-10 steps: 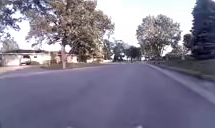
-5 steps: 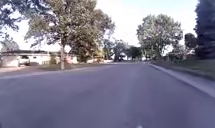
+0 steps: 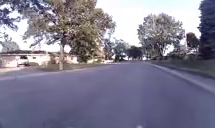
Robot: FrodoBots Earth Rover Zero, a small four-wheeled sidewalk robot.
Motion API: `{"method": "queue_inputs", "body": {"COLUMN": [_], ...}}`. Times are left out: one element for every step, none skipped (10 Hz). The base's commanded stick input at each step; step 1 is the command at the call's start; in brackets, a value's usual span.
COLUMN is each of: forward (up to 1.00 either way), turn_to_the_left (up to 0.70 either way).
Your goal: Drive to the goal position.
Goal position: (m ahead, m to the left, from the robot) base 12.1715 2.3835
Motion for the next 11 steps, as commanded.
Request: {"method": "queue_inputs", "body": {"forward": [1.0, 1.0, 1.0, 1.0, 1.0, 1.0, 1.0, 1.0, 1.0, 1.0, 1.0], "turn_to_the_left": [0.0, 0.0, 0.0, 0.0, 0.0, 0.0, 0.0, 0.0, 0.0, 0.0, 0.0]}}
